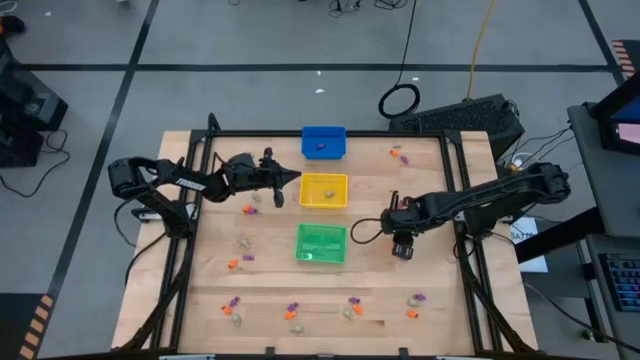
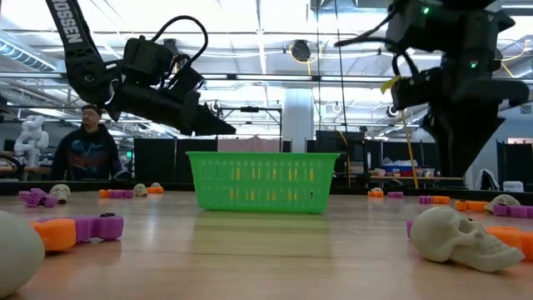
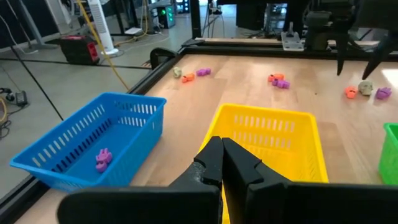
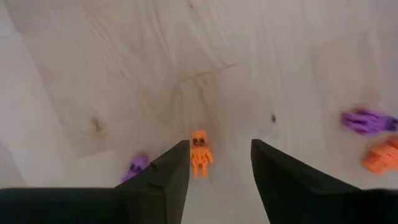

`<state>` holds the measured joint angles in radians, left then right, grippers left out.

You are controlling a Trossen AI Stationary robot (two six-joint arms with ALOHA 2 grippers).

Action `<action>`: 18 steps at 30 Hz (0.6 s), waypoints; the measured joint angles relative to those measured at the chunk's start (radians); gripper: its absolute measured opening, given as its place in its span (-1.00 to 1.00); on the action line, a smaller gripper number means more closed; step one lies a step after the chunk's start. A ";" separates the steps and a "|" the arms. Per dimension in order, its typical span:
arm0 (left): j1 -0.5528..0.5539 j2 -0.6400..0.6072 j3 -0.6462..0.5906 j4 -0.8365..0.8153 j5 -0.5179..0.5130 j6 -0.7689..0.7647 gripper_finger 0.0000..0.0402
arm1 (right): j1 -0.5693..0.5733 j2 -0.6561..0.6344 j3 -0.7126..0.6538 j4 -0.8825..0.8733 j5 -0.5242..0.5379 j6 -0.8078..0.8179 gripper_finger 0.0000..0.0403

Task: Sort Halloween decoration
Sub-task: Put the orange skeleton toy into the green bin

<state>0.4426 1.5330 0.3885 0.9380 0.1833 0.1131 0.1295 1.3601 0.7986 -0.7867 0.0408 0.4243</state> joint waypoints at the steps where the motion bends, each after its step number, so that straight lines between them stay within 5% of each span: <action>1: 0.000 0.000 0.000 -0.005 0.000 0.000 -0.99 | 0.000 0.019 0.000 0.007 -0.013 -0.002 -0.21; 18: 0.000 0.000 0.000 -0.008 0.000 0.005 -0.99 | -0.001 0.197 0.003 0.029 -0.070 0.001 -0.32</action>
<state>0.4423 1.5333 0.3885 0.9298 0.1829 0.1181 0.1284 1.5570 0.8021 -0.7579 -0.0288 0.4252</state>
